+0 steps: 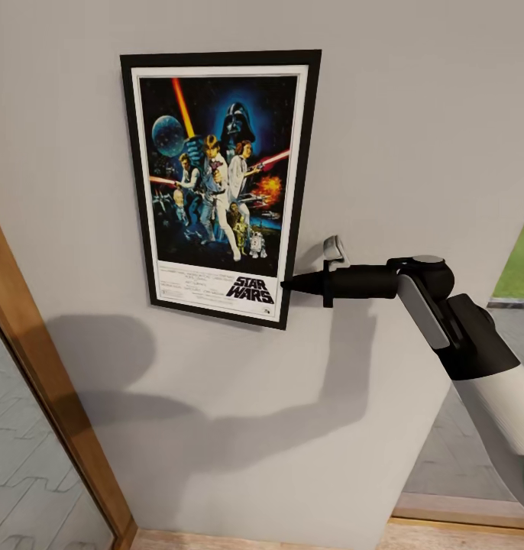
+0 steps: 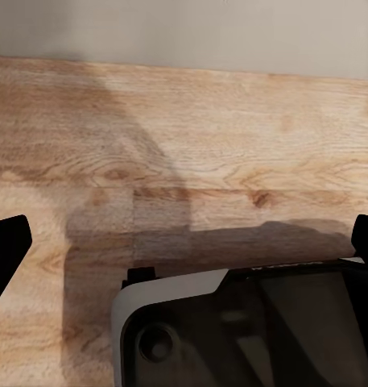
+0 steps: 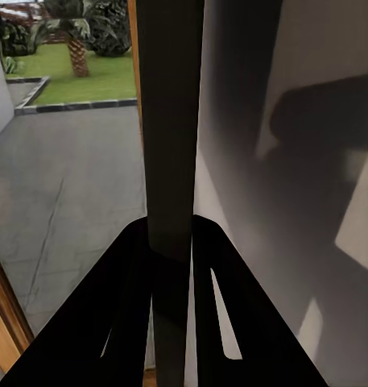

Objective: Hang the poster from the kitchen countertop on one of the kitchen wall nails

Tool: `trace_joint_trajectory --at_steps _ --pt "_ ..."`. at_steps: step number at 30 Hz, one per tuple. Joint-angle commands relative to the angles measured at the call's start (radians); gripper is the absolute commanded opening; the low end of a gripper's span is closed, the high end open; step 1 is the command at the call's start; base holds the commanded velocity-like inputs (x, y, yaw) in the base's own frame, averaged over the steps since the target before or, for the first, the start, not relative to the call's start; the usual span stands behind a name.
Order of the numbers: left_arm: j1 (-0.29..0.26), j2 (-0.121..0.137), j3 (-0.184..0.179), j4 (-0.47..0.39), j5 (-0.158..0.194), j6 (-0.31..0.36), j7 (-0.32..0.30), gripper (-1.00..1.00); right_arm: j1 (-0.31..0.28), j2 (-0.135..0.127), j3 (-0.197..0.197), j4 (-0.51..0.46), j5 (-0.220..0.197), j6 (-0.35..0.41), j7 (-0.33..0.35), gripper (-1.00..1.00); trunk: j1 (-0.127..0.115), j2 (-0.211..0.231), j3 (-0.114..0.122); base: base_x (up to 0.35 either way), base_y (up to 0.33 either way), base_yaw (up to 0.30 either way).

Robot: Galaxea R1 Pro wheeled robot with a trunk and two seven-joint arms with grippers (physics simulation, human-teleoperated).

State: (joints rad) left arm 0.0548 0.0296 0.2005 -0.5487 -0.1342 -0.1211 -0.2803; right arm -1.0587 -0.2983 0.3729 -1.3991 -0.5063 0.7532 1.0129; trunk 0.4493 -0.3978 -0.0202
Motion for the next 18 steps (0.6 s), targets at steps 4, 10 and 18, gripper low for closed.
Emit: trace_joint_trajectory --at_steps 4,10,18 --pt "0.0 -0.001 0.007 -0.001 -0.011 -0.003 -0.007 1.0 -0.001 -0.001 0.001 0.0 -0.008 0.008 0.0 -1.0 0.001 -0.002 -0.002 0.0 0.0 0.0" --pt "0.0 -0.001 0.007 -0.001 -0.011 -0.003 -0.007 1.0 -0.001 -0.001 0.001 0.0 -0.008 0.008 0.0 -1.0 0.001 -0.002 -0.002 0.0 0.0 0.0" --pt "0.001 0.003 0.003 -0.001 -0.01 -0.003 -0.005 1.0 -0.001 -0.001 0.001 -0.001 -0.008 0.008 0.0 -1.0 0.001 -0.002 -0.002 0.049 0.0 0.0"
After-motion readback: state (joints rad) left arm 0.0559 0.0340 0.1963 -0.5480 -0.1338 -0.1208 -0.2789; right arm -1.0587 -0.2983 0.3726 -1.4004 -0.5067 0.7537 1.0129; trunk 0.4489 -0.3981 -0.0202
